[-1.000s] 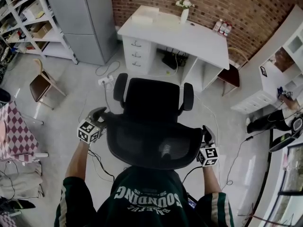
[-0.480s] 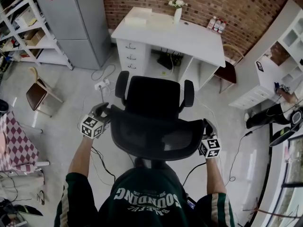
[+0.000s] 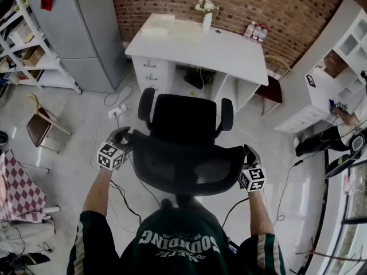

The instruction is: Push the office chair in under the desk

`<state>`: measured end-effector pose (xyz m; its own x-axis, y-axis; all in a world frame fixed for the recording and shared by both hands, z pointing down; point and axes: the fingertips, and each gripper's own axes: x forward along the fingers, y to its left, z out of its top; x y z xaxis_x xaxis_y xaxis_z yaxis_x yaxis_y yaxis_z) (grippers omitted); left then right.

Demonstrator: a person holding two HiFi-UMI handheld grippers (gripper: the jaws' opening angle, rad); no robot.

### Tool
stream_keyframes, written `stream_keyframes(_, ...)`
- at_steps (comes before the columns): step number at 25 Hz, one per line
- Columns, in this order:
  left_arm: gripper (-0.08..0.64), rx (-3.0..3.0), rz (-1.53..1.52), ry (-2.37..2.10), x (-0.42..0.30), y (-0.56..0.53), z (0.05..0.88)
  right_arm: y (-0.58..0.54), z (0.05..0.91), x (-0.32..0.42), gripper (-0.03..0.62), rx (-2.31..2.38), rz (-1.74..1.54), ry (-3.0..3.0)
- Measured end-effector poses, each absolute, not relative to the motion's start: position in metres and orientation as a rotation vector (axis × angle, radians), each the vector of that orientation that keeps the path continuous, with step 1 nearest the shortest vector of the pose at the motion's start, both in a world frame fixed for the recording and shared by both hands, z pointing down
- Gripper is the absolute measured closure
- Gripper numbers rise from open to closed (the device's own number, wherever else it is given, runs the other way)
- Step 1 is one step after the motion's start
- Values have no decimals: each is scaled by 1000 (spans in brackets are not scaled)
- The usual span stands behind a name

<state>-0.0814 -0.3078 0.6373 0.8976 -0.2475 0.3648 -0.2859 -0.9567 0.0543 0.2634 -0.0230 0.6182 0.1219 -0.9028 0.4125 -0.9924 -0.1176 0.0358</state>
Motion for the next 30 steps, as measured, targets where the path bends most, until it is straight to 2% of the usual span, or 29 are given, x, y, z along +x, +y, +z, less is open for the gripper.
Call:
stream_keyframes(16,311,2949,570,-402,-11,-387,639,-102,620,334,325,2169,431,-1838)
stream_keyframes(30,310,2953,558,-355,1,-423,636,-123,625,322,344,2130,433,-1927)
